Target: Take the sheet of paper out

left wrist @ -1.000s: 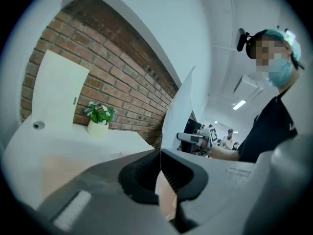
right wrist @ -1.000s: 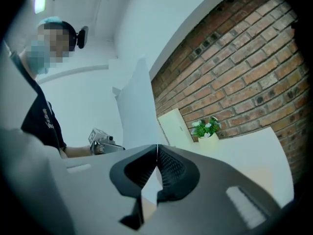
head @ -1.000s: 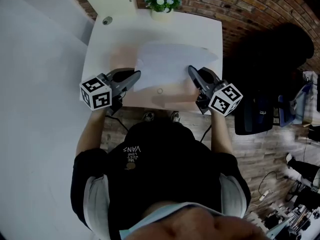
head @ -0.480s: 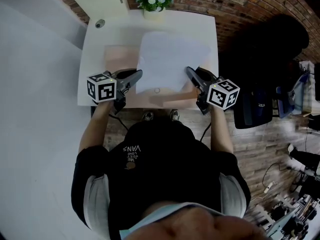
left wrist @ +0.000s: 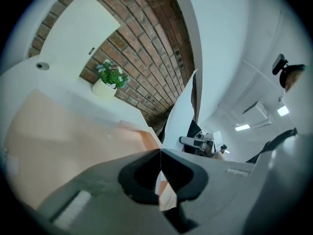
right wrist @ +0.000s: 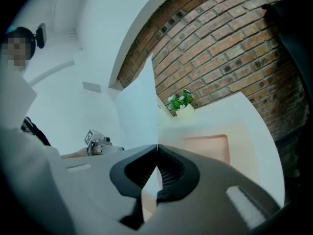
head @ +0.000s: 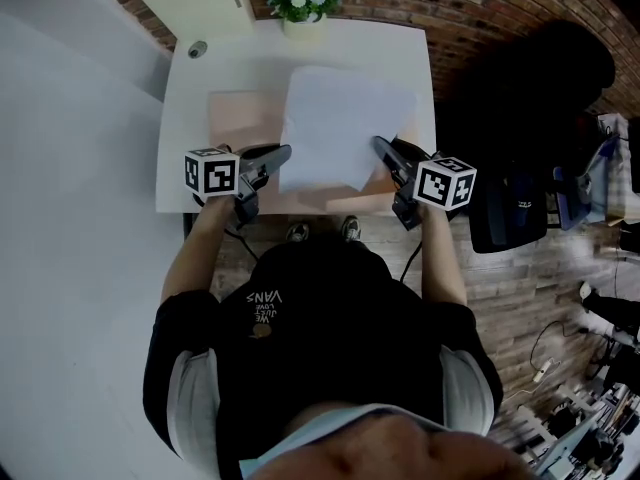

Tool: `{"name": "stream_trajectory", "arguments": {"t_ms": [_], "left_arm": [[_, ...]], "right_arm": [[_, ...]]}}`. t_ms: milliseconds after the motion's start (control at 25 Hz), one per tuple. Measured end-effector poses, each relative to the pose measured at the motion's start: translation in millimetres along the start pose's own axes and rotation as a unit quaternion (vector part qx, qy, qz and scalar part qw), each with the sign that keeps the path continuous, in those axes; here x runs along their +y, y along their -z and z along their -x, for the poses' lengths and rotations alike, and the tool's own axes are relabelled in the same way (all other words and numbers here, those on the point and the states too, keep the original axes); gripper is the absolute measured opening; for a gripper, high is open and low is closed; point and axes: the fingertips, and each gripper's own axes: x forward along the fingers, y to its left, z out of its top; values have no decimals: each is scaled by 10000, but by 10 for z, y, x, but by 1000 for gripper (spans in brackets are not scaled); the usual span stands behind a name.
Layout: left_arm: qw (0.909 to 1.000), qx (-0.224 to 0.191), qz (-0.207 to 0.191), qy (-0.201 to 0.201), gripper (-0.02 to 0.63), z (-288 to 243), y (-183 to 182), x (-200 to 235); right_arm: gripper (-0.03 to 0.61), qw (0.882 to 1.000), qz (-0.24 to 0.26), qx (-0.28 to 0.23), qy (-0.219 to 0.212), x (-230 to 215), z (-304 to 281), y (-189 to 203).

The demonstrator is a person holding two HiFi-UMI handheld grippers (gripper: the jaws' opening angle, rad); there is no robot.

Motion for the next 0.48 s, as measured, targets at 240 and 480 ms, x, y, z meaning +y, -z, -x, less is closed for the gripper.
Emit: {"name": "stream_trajectory", "arguments": {"t_ms": [240, 480], "left_arm": [[9990, -72, 428, 117, 0, 6, 90, 53], [9988, -71, 493, 37, 2, -18, 149, 129]], "right_arm": [[3, 9997, -251, 72, -36, -43, -47, 21], [2, 9990, -338, 282, 46, -142, -156, 92]]}}
